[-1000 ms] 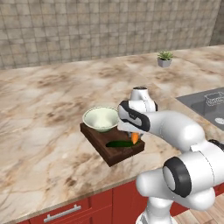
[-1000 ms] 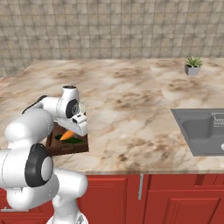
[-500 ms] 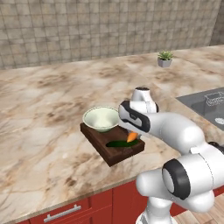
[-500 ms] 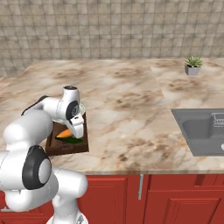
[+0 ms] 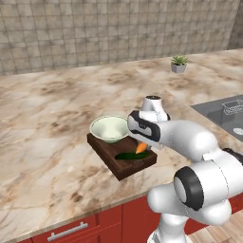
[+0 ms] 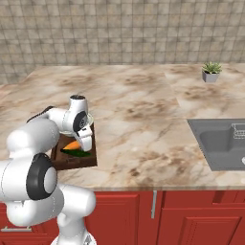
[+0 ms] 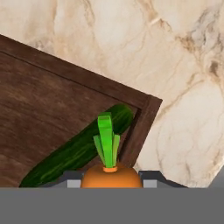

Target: Place the two vegetables and bowl onto the tray for setting up a vegetable dip station.

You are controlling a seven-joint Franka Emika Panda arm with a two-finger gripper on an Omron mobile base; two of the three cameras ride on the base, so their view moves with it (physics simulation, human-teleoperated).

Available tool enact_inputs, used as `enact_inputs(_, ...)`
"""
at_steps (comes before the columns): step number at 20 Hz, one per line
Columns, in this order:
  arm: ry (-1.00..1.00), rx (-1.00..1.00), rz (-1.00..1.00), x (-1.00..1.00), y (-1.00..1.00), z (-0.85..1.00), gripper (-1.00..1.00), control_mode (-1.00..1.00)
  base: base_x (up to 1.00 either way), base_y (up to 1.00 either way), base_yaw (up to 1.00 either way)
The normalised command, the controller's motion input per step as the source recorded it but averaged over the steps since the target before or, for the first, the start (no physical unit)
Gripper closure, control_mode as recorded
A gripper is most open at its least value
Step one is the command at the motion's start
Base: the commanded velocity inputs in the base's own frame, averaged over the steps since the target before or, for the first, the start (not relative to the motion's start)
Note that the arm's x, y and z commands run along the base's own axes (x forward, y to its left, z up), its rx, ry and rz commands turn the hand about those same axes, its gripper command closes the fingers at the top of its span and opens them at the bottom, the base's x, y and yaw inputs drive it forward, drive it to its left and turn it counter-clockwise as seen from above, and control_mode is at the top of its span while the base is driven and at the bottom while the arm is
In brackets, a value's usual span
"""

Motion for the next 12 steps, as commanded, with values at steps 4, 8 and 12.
enact_inputs(4, 0.0, -0.02, -0.12, 0.39, 0.12, -0.05, 1.0, -1.0, 0.0, 0.0, 0.0)
enact_inputs(8, 0.0, 0.0, -0.14, 0.08, 0.16, -0.06, 1.0, -1.0, 0.0, 0.0, 0.0)
enact_inputs(12, 0.0, 0.0, -0.15, 0.0, 0.07, -0.06, 1.0, -1.0, 0.0, 0.0, 0.0)
